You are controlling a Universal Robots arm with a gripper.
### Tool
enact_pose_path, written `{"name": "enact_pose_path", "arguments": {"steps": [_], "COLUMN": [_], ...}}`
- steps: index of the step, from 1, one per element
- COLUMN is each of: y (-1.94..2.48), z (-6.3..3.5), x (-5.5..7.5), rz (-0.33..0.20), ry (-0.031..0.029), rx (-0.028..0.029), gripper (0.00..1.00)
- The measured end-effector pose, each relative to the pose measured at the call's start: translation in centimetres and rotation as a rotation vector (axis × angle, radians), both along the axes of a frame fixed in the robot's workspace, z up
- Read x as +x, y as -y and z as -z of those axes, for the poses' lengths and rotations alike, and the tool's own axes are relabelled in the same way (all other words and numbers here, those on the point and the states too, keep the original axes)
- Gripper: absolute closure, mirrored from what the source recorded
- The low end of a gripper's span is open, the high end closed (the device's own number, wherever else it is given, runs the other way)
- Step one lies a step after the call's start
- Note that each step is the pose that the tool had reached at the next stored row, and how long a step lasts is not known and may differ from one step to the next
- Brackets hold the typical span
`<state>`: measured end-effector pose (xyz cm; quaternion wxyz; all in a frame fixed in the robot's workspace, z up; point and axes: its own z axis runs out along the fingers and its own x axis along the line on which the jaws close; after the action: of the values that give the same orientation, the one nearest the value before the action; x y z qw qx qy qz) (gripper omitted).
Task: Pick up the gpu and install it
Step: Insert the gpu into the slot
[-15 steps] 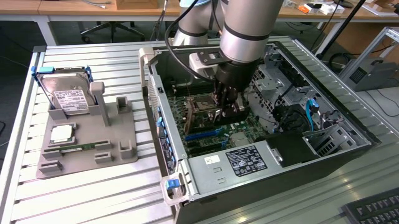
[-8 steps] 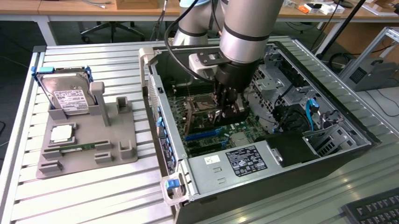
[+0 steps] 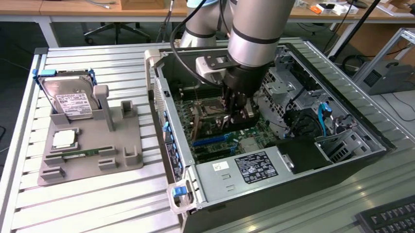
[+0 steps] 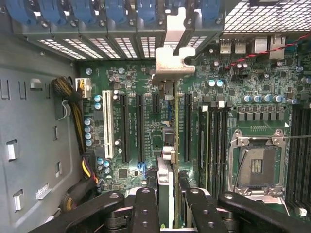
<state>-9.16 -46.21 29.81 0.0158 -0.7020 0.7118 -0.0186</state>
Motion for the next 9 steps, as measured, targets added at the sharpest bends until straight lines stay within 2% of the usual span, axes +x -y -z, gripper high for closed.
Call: {"name": "enact_pose_path", "arguments": {"steps": [9], "y": [0.10], "z": [0.06], "x": [-0.41], "rz": [0.000], "ry": [-0.0001], "rx": [-0.0038], "gripper": [0.73]}}
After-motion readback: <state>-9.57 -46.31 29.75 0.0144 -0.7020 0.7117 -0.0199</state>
